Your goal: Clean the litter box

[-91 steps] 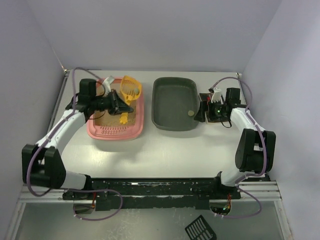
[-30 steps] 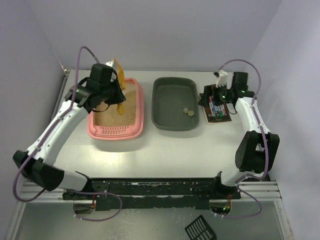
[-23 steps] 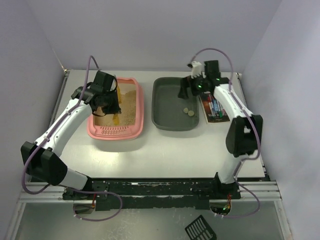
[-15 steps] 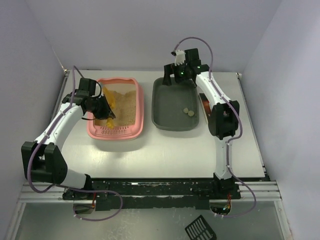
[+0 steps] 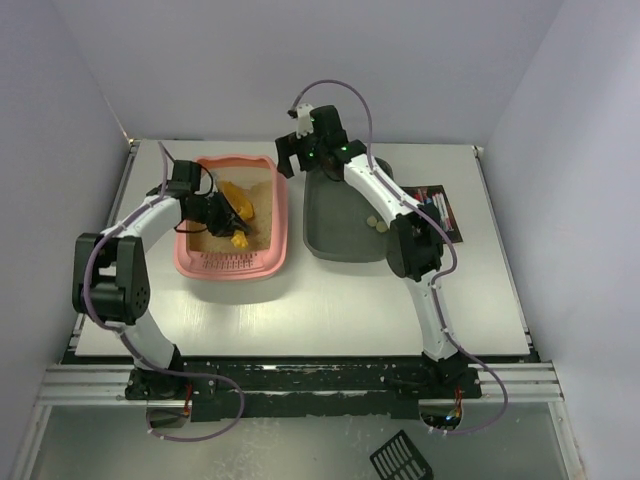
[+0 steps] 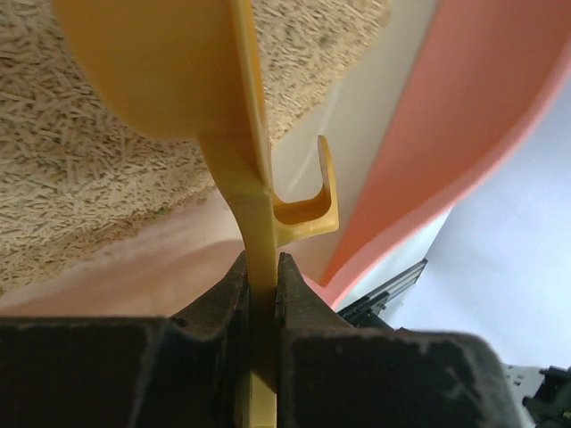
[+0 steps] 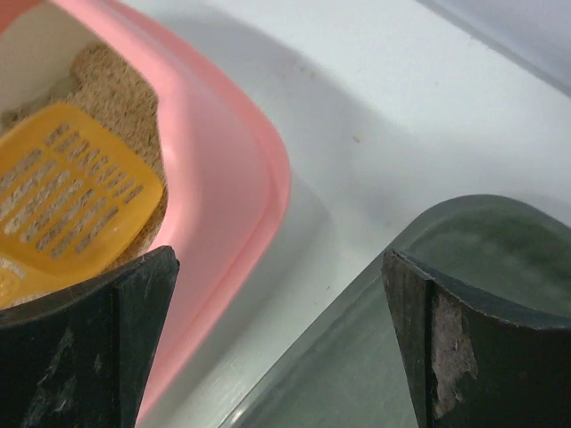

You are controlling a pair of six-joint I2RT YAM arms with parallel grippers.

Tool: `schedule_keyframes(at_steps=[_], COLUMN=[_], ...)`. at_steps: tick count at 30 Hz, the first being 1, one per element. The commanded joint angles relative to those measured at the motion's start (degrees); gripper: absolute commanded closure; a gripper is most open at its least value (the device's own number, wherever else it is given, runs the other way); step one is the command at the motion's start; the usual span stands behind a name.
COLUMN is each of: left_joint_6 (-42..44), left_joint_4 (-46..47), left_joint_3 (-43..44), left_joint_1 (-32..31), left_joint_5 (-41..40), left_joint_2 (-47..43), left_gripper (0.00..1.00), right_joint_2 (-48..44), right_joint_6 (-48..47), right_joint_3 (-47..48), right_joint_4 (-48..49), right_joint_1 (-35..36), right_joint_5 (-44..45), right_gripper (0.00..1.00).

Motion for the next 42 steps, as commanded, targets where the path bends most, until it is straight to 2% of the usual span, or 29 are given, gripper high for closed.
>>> schedule_keyframes(at_steps=[1, 5, 8, 11, 13, 17, 19, 27, 34, 39, 42], left_joint_6=[1.92, 5.11, 2.47, -2.07, -5.50, -16.38, -21.82, -31.39, -44.24, -55.96, -59.26], left_joint_4=[-9.54, -24.76, -30.93, -31.01, -28.53, -11.81, -3.49, 12.85, 34.22, 55.35, 58.67], left_joint_3=[9.35, 19.89, 24.87, 24.56, 22.32, 11.41, 6.95, 2.17, -13.28, -26.74, -29.42], left_joint_1=[0.24, -1.20, -3.18, -4.86, -5.65, -7.78, -9.51, -11.85, -11.84, -12.18, -12.36], left_joint_5=[-5.83, -20.09, -30.09, -30.63, -26.88, -13.87, -11.27, -13.09, -16.71, -22.88, -25.30], left_joint_2=[2.57, 6.32, 6.46, 4.81, 3.73, -0.70, -3.67, -9.45, -17.33, -21.98, -22.67], left_gripper=[0.93, 0.93, 0.93, 0.93, 0.93, 0.93, 0.93, 0.93, 0.93, 0.93, 0.93], right_joint_2=[2.76, 3.91, 3.55, 1.55, -0.10, -3.60, -5.20, -10.48, -14.14, -14.94, -15.18], right_joint_6=[2.23, 2.18, 1.91, 1.73, 1.48, 0.90, 0.68, 0.04, 0.22, 0.22, 0.22], right_joint_3=[4.13, 5.53, 4.85, 1.77, -0.32, -3.91, -5.69, -12.40, -15.29, -14.41, -13.85], right_joint_4=[4.22, 4.70, 4.76, 5.73, 6.23, 6.90, 7.26, 8.03, 7.68, 5.90, 4.93], right_joint_1=[-0.90, -0.90, -0.85, -0.92, -0.85, -0.92, -0.88, -0.89, -1.24, -1.73, -1.73], right_joint_5=[4.58, 5.84, 6.61, 6.04, 5.85, 6.24, 6.57, 8.36, 7.50, 7.09, 6.89], right_gripper=[0.00, 0.00, 0.00, 0.00, 0.00, 0.00, 0.00, 0.00, 0.00, 0.00, 0.00])
